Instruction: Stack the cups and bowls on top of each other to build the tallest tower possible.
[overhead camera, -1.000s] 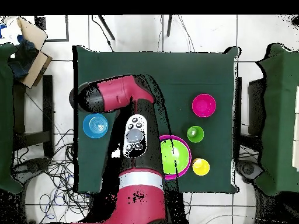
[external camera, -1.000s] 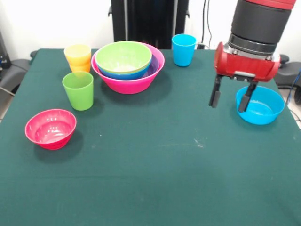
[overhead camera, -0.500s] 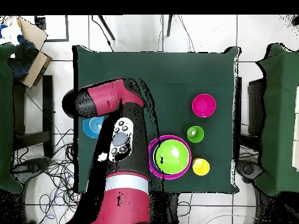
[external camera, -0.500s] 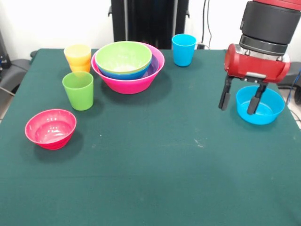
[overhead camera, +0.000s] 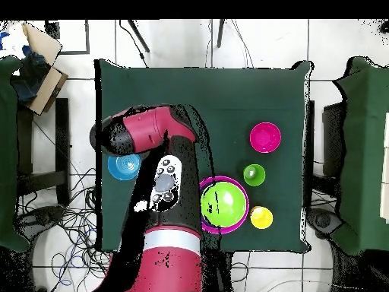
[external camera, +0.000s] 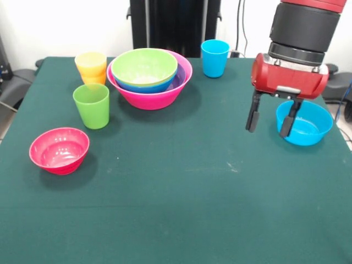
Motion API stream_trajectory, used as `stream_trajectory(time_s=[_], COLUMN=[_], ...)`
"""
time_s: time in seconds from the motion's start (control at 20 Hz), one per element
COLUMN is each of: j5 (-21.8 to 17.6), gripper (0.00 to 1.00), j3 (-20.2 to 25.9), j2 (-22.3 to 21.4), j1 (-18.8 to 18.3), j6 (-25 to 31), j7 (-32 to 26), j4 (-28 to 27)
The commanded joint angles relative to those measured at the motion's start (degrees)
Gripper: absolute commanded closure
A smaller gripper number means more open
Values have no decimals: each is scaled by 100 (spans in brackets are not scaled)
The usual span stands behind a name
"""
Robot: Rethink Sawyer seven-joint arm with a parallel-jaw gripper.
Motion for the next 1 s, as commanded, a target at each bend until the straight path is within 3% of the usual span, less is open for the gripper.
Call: stream_trajectory(time_s=[0.05,0.55,1.0], j5=[-187,-294,-93], gripper=[0,0,0], j3=[342,-98,-442], j2=[-186,-398,-750], j1=[-105,311,677], j6=[-434,-1356,-1187], j7=[296,740,714], j4=[858,1917,2330])
